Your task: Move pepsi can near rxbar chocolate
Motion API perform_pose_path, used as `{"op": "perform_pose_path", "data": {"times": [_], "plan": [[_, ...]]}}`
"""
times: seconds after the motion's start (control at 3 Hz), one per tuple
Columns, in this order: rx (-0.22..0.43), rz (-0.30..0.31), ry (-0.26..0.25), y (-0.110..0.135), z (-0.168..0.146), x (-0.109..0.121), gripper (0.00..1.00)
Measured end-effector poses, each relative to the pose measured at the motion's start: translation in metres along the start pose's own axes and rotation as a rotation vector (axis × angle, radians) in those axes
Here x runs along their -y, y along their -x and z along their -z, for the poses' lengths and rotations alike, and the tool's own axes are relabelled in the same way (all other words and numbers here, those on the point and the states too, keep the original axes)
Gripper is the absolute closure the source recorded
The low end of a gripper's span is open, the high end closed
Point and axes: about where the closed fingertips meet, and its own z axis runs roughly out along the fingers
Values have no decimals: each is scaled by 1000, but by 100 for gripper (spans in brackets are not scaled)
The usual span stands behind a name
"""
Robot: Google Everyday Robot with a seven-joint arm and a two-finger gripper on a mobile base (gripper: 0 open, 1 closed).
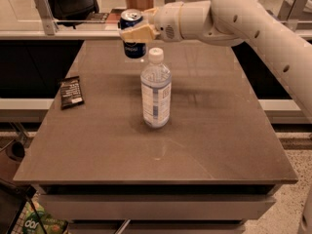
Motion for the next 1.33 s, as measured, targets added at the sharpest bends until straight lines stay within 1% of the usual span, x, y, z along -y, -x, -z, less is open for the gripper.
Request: {"op": "perform_pose_path", "data": {"times": [0.33,0.67,1.0,1.33], "plan": [[-45,13,-15,-7,-20,-5,100],[-70,10,-14,-20,-37,-13,100],[-78,-2,0,-32,-51,-19,100],[-77,-12,50,-39,-63,-29,100]]}}
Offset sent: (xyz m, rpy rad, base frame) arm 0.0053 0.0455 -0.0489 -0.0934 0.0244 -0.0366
